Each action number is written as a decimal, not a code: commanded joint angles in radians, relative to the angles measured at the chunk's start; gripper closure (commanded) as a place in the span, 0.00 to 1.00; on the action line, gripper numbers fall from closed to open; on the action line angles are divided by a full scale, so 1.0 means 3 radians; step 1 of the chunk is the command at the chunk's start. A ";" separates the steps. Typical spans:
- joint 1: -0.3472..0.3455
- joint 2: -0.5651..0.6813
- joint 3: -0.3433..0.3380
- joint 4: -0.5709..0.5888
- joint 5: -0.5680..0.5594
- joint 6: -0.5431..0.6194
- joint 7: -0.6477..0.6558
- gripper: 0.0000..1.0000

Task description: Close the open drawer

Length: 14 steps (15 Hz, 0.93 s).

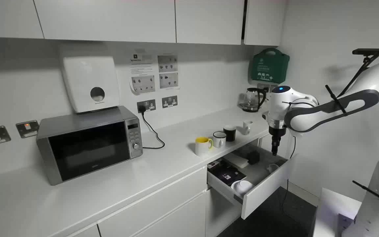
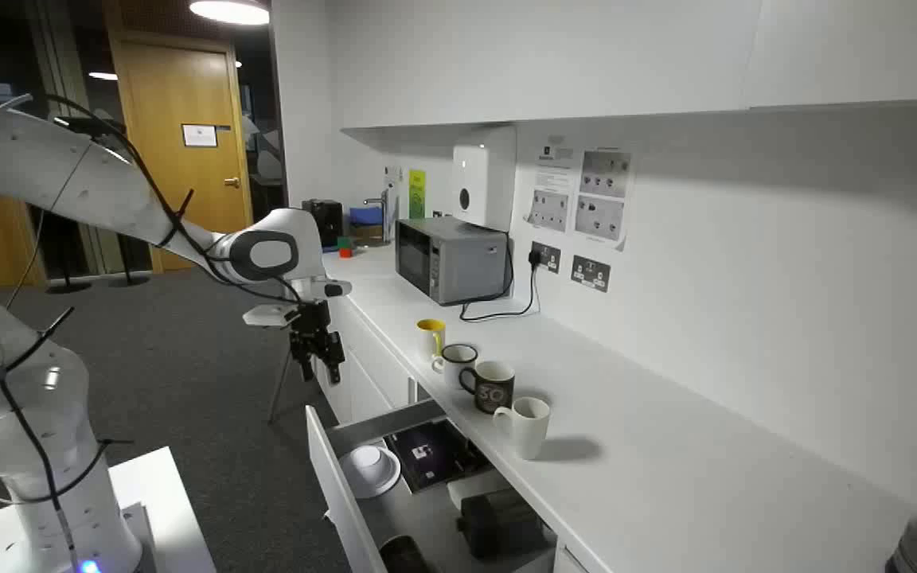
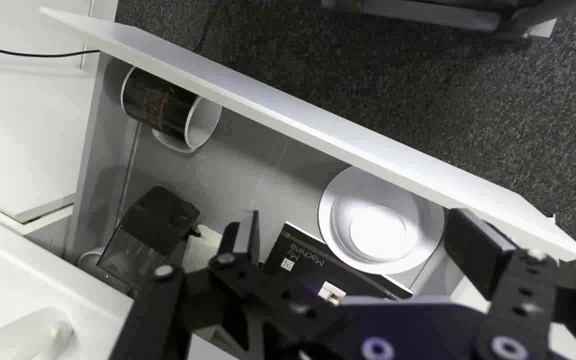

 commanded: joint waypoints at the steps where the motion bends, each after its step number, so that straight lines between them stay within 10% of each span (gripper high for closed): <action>1: 0.0032 0.0002 -0.0028 0.0005 -0.0011 -0.0011 0.0010 0.00; 14: 0.0206 0.0010 0.0014 0.0086 0.0470 -0.0206 0.0127 0.00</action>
